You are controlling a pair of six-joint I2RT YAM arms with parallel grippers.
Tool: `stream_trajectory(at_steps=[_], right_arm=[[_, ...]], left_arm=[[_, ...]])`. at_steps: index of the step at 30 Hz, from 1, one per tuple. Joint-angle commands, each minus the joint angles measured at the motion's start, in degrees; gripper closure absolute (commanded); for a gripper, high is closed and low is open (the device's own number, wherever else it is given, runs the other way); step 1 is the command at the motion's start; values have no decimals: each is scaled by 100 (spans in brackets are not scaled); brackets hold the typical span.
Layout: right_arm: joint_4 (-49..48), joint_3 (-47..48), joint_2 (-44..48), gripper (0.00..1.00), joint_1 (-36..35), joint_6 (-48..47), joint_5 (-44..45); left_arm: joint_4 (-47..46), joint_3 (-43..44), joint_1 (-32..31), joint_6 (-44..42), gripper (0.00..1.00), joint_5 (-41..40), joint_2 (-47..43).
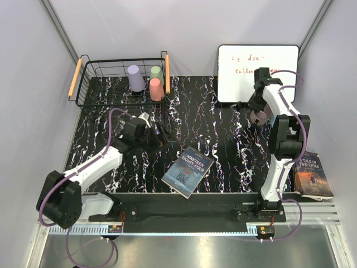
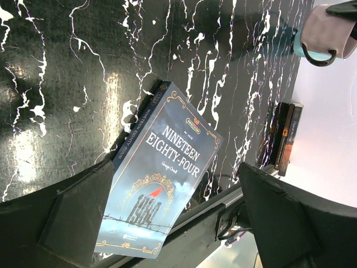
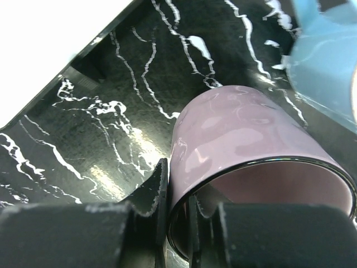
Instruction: Unload the cups from the dish rack
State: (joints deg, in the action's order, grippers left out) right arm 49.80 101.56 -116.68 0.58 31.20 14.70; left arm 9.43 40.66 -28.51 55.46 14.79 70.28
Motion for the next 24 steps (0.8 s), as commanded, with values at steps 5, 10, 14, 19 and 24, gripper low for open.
stream_trajectory(at_steps=[5,10,14,19,24], right_arm=[[-453,22,-240,100,170,-264,-99],[-612,-83,-452,100,285,-299,-230],[-796,-171,-540,100,285,-307,-353],[-867,-84,-671,100,285,-378,-415],[-876,66,-830,100,285,-360,-547]], left_arm=[[-178,-32,-102,26,1,24,65],[-170,-32,-154,35,2,7,144],[-161,3,-181,26,2,-20,266],[-170,99,-234,26,2,-28,390],[-170,170,-286,26,2,-28,504]])
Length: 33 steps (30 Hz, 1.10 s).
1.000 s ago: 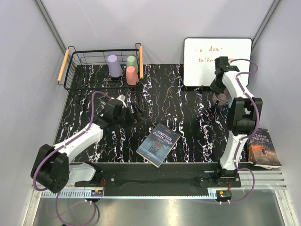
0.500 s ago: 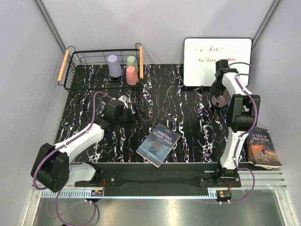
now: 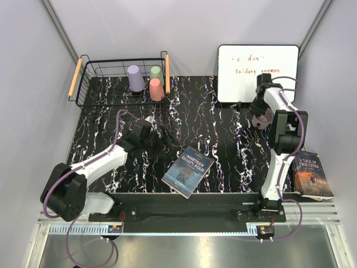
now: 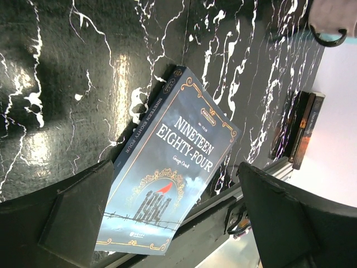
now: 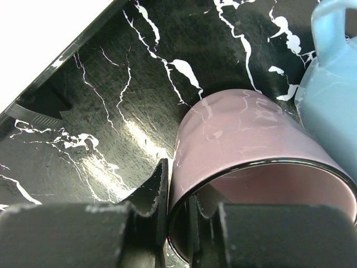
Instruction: Unload the cups from the dish rack
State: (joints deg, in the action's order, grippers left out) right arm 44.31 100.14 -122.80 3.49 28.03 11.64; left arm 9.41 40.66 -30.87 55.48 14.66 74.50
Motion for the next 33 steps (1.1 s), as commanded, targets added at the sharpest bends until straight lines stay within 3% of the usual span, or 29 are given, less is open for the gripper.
stream_trajectory(at_steps=[1,6,17,23,29,33], right_arm=[[-327,225,-226,100,-6,-35,-267],[-318,278,-253,100,-6,-17,-337],[-424,-20,432,53,-23,62,-478],[-572,-152,1284,45,-225,185,-373],[-1100,-266,2725,30,-1541,-33,-207],[-1608,-1062,3672,30,-2316,61,-372]], left_arm=[[-168,187,-50,24,2,-15,91],[-159,240,-68,15,2,-15,126],[-9,293,-191,-73,2,-173,4],[306,424,-235,-213,2,-515,-295],[1456,1511,-244,-933,1,-2164,-691],[1827,2593,-235,-1924,1,-3484,-429]])
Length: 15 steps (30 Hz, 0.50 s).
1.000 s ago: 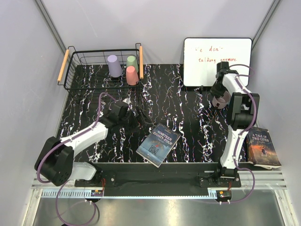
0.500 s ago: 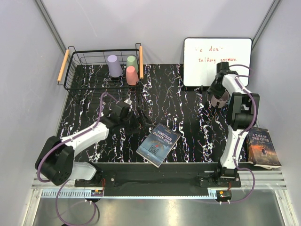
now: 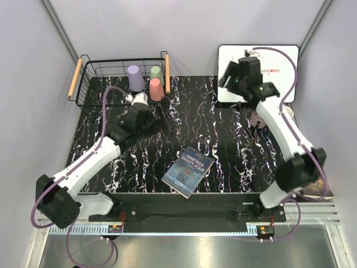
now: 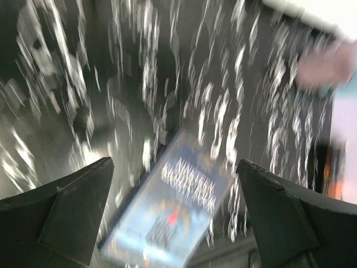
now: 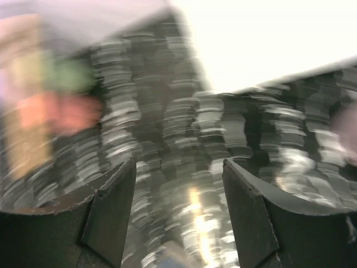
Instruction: Unload the cups from the dish rack
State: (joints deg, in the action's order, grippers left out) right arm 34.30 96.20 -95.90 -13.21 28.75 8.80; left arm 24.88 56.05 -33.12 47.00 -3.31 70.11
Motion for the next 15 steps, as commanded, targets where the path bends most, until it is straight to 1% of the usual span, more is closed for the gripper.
stream_trajectory(at_steps=[1,2,3,4,5,6,7,8,9,10,11,12,15], right_arm=[[-792,-925,1159,29,-769,94,-176],[-968,-1189,1352,29,-962,156,-281],[-1231,-1670,1685,29,-1077,227,-282],[-1346,-1875,1836,30,-1165,306,-326],[-1548,-2060,1986,30,-1331,306,-404],[-1619,-2392,2231,30,-1429,315,-405],[-1698,-2518,2346,30,-1491,289,-440],[-1803,-2632,2435,30,-1648,254,-545],[-1848,-2816,2601,30,-1719,228,-554],[-1892,-2896,2672,30,-1807,123,-563],[-1901,-2949,2725,30,-1877,70,-511],[-1910,-3036,2812,30,-2000,34,-467],[-1840,-3090,2910,30,-2106,-211,-449]], left_arm=[[306,1492,-1,-1245,1,-1925,142],[307,1714,8,-1420,1,-2363,274],[298,1925,16,-1753,1,-2550,423],[306,2388,43,-1913,1,-2665,825],[298,2636,147,-2053,1,-2796,1038],[315,2891,227,-2220,1,-2806,1292],[315,3329,323,-2257,1,-2746,1704],[220,3525,524,-2292,1,-2406,1943],[201,3718,622,-2327,1,-2263,2163],[201,4164,693,-2345,1,-2209,2383],[201,4377,798,-2423,1,-2209,2846],[201,4597,842,-2467,1,-2235,3077],[263,5685,1018,-2617,1,-2235,4017]])
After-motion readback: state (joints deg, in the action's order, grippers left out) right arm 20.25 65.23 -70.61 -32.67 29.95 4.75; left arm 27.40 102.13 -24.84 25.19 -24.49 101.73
